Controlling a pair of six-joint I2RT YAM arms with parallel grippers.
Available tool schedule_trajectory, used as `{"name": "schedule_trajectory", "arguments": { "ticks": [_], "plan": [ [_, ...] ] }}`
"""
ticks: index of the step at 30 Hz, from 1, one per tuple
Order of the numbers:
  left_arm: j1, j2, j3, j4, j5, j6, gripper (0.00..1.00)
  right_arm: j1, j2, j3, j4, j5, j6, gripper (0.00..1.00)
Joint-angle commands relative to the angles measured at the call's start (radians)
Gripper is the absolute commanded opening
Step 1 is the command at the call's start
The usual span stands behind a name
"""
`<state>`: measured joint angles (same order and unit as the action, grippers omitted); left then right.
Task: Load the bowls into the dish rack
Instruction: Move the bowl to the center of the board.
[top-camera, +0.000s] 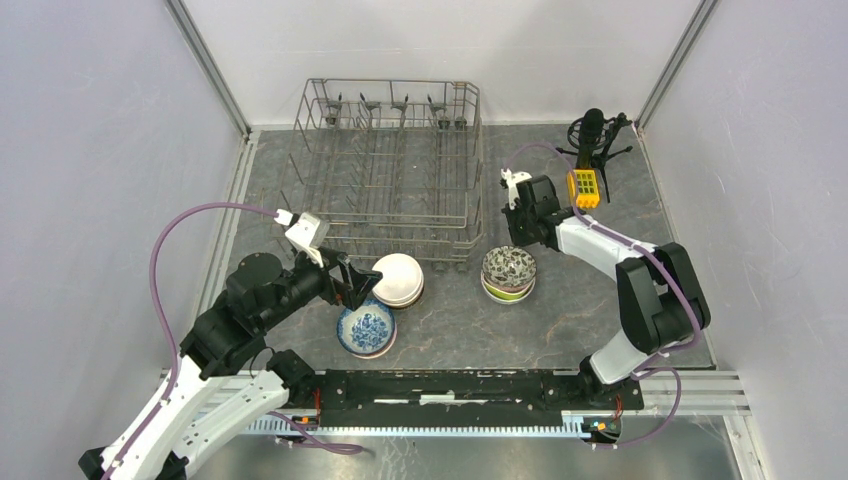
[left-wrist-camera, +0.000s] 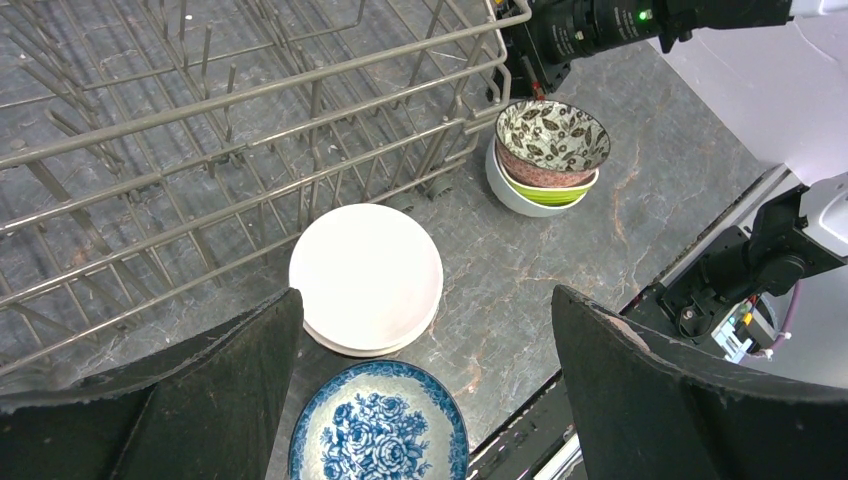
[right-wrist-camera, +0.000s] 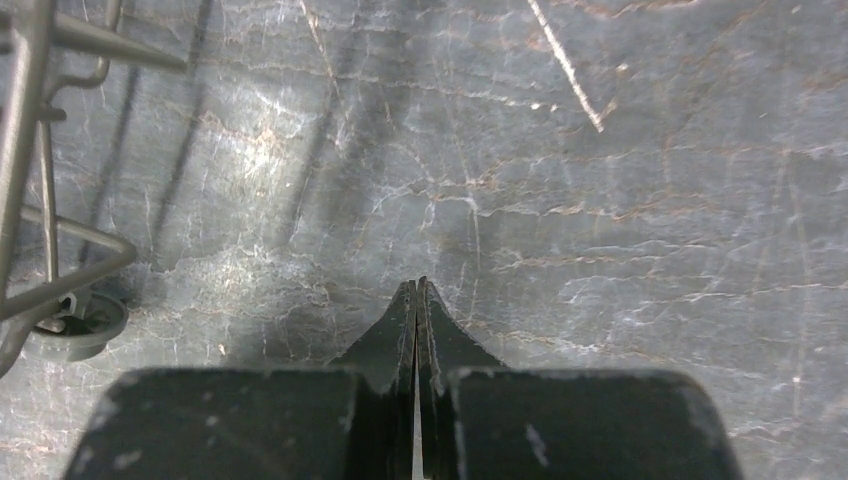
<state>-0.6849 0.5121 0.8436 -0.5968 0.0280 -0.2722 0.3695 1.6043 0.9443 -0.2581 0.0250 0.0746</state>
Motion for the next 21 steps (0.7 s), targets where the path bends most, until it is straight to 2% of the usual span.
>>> {"name": "schedule_trajectory", "arguments": {
  "ticks": [1, 21],
  "plan": [
    [0.004, -0.01, -0.004, 0.02, 0.011, -0.012, 1.0, 0.001, -0.034, -0.067, 0.037, -0.07, 0.021, 0.0],
    [0.005, -0.02, -0.005, 0.019, 0.007, -0.015, 1.0, 0.012, -0.174, -0.243, 0.075, -0.15, 0.066, 0.0]
  ]
}}
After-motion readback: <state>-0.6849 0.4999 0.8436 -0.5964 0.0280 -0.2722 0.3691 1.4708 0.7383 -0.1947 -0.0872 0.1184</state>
